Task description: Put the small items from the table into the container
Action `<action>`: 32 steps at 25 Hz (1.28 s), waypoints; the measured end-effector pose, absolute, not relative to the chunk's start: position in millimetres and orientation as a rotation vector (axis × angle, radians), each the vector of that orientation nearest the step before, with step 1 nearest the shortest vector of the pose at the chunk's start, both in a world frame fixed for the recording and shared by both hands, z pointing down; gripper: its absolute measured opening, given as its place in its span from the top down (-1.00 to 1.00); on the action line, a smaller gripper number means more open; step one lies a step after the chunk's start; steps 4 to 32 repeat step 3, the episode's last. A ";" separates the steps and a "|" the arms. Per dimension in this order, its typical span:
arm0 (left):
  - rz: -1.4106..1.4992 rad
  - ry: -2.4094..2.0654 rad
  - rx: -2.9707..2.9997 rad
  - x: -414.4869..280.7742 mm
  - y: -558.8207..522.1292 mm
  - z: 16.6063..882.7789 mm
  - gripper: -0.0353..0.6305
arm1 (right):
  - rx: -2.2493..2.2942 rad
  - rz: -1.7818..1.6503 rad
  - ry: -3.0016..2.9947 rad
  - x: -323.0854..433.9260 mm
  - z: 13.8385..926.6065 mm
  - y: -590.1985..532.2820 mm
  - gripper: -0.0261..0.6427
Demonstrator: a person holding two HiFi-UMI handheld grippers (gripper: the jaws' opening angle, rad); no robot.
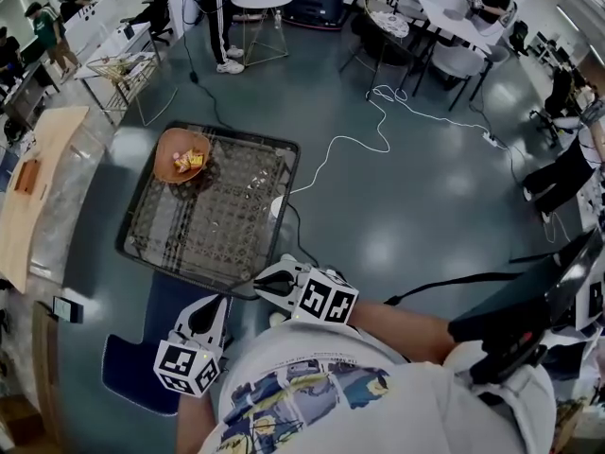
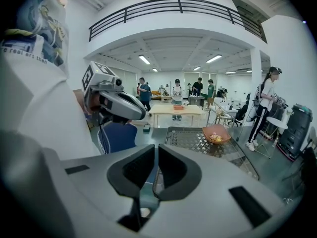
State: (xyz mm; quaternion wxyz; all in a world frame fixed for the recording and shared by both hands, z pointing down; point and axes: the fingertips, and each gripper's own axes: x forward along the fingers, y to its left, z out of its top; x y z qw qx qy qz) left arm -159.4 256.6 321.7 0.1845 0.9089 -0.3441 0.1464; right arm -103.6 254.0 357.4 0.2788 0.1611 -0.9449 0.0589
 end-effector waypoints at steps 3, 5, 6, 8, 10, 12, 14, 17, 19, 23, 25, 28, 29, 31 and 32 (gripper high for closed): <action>0.417 -0.973 2.552 -171.8 253.3 327.4 0.87 | 0.424 0.162 -2.535 -116.2 360.9 248.7 0.83; 0.417 -0.973 2.552 -171.8 253.3 327.4 0.87 | 0.424 0.162 -2.535 -116.2 360.9 248.7 0.83; 0.417 -0.973 2.552 -171.8 253.3 327.4 0.87 | 0.424 0.162 -2.535 -116.2 360.9 248.7 0.83; 0.417 -0.973 2.552 -171.8 253.3 327.4 0.87 | 0.424 0.162 -2.535 -116.2 360.9 248.7 0.83; 0.417 -0.973 2.552 -171.8 253.3 327.4 0.87 | 0.424 0.162 -2.535 -116.2 360.9 248.7 0.83; 0.417 -0.973 2.552 -171.8 253.3 327.4 0.87 | 0.424 0.162 -2.535 -116.2 360.9 248.7 0.83; 0.417 -0.973 2.552 -171.8 253.3 327.4 0.87 | 0.424 0.162 -2.535 -116.2 360.9 248.7 0.83; 0.417 -0.973 2.552 -171.8 253.3 327.4 0.87 | 0.424 0.162 -2.535 -116.2 360.9 248.7 0.83; 0.417 -0.973 2.552 -171.8 253.3 327.4 0.87 | 0.424 0.162 -2.535 -116.2 360.9 248.7 0.83; 0.417 -0.973 2.552 -171.8 253.3 327.4 0.87 | 0.424 0.162 -2.535 -116.2 360.9 248.7 0.83; 0.417 -0.973 2.552 -171.8 253.3 327.4 0.87 | 0.424 0.162 -2.535 -116.2 360.9 248.7 0.83; 0.417 -0.973 2.552 -171.8 253.3 327.4 0.87 | 0.424 0.162 -2.535 -116.2 360.9 248.7 0.83; 0.417 -0.973 2.552 -171.8 253.3 327.4 0.87 | 0.424 0.162 -2.535 -116.2 360.9 248.7 0.83; 0.417 -0.973 2.552 -171.8 253.3 327.4 0.87 | 0.424 0.162 -2.535 -116.2 360.9 248.7 0.83; 0.417 -0.973 2.552 -171.8 253.3 327.4 0.87 | 0.424 0.162 -2.535 -116.2 360.9 248.7 0.83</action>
